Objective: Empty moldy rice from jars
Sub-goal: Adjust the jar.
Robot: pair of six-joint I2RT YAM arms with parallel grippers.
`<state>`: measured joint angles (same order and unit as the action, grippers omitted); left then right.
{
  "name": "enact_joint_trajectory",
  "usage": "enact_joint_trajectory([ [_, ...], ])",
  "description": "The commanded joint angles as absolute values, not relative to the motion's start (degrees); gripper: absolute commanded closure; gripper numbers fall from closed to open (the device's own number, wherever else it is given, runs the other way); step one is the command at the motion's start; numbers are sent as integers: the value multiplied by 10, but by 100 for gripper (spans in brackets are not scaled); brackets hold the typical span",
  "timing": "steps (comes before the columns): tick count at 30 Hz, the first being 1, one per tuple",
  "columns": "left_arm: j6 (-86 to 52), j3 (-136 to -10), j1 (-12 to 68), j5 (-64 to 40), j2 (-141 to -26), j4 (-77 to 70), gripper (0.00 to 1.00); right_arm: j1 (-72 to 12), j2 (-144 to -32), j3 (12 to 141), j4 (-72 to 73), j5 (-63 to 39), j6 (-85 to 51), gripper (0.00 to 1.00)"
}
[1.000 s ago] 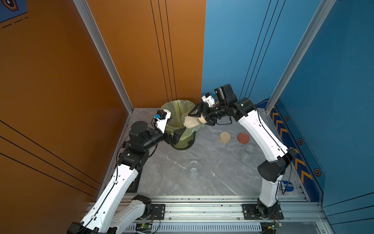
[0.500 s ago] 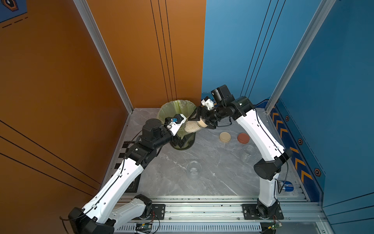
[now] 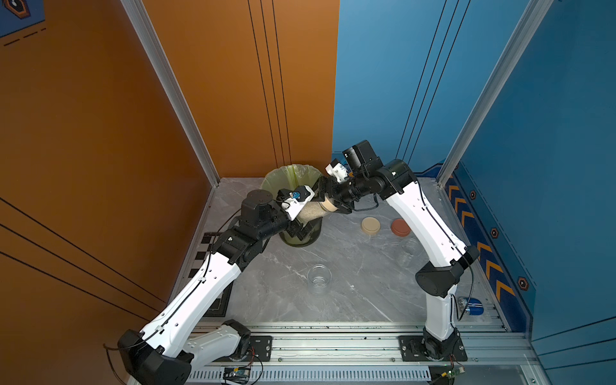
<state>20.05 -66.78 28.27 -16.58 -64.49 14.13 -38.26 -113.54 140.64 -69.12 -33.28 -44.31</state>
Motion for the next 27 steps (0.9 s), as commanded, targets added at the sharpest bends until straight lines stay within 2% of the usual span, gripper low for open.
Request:
enact_joint_trajectory([
  [1, 214, -686, 288, -143, -658, 148, 2, -398, -1129, 1434, -679, -375, -431, 100],
  [12, 223, -700, 292, -125, -676, 147, 2, -424, -1130, 1435, -693, -375, -420, 100],
  [19, 249, -699, 312, -64, -673, 145, 0, -424, -1129, 1436, -730, -369, -402, 100],
  [23, 244, -687, 314, -58, -664, 131, 3, -423, -1126, 1435, -747, -369, -391, 100],
  [27, 235, -682, 315, -63, -663, 127, 11, -423, -1126, 1437, -747, -377, -391, 100],
])
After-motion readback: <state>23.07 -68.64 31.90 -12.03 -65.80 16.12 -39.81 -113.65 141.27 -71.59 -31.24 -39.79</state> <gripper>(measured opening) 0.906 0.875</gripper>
